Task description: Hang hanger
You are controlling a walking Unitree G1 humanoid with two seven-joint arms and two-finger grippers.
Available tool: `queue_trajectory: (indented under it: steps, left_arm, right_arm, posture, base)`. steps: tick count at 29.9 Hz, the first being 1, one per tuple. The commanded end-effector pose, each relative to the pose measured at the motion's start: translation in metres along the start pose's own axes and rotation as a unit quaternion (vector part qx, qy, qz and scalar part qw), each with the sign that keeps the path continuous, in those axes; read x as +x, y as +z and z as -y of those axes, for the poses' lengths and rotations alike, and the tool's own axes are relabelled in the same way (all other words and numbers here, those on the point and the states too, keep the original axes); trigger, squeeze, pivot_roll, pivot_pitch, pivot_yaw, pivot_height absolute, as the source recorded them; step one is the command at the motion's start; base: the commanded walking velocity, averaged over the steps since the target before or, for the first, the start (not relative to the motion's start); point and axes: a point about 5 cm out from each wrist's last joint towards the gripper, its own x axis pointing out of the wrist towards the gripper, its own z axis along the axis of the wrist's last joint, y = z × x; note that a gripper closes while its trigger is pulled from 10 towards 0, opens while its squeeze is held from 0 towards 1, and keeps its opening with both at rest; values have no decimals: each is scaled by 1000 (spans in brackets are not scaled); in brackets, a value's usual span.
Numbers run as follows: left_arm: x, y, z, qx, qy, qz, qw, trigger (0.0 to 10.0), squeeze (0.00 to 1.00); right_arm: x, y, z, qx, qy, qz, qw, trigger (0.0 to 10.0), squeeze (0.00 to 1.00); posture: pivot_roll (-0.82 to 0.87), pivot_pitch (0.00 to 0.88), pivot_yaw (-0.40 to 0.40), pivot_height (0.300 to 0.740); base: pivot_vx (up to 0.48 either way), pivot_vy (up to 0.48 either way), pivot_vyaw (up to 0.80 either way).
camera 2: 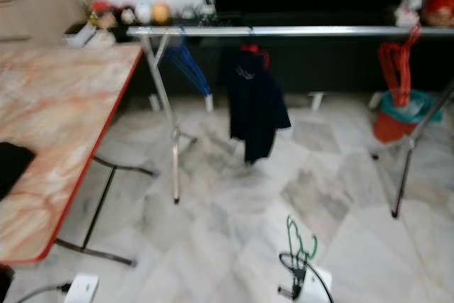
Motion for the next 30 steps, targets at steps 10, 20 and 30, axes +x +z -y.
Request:
queue_trajectory:
  steps: [10, 20, 30]
  left_arm:
    - [0, -6, 6, 4, -12, -11, 1000, 10000, 0]
    - [0, -6, 6, 4, -12, -11, 1000, 10000, 0]
    - [0, -6, 6, 4, -12, -11, 1000, 10000, 0]
  right_arm:
    - [-3, -12, 0, 14, -7, -20, 1000, 10000, 0]
    - [-3, -12, 0, 14, -7, -20, 1000, 10000, 0]
    - [-3, -12, 0, 14, -7, -20, 1000, 10000, 0]
  posture:
    - [-12, 0, 70, 740]
    - [-12, 0, 70, 740]
    - [-12, 0, 70, 740]
  base:
    - [480, 0, 0]
    - [480, 0, 0]
    - [480, 0, 0]
